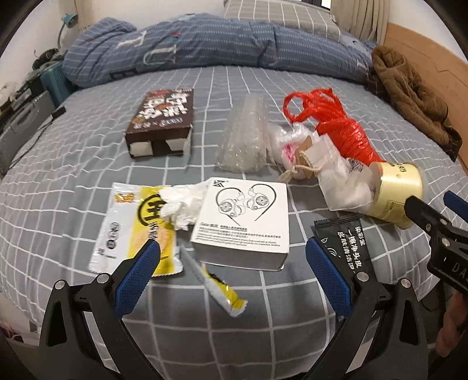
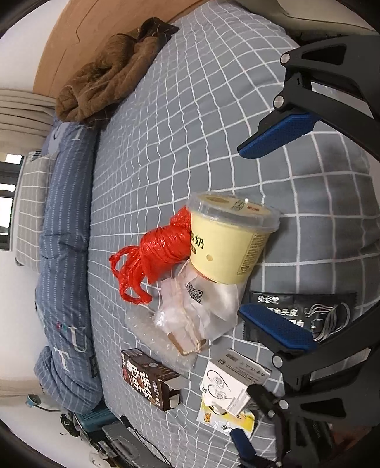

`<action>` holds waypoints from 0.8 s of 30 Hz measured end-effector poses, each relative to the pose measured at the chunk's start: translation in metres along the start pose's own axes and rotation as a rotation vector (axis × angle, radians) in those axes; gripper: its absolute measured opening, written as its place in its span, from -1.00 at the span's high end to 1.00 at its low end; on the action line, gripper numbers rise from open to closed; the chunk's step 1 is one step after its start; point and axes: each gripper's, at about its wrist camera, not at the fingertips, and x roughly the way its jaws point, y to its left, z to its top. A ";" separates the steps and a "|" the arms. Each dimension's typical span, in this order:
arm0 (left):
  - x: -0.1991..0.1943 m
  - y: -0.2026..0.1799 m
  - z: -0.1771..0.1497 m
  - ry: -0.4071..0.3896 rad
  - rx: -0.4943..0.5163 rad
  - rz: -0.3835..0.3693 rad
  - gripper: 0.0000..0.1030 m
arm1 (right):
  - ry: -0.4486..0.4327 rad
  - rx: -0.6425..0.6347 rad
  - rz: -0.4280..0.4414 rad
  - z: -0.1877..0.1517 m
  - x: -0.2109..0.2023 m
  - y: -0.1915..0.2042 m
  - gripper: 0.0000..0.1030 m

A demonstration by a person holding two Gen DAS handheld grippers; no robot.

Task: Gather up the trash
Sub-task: 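Grasp the white earphone box with the left tool while the right tool grasps the yellow tub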

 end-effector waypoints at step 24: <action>0.039 -0.002 0.010 0.074 0.011 -0.043 -0.42 | 0.114 0.080 -0.018 0.015 0.051 0.008 -0.39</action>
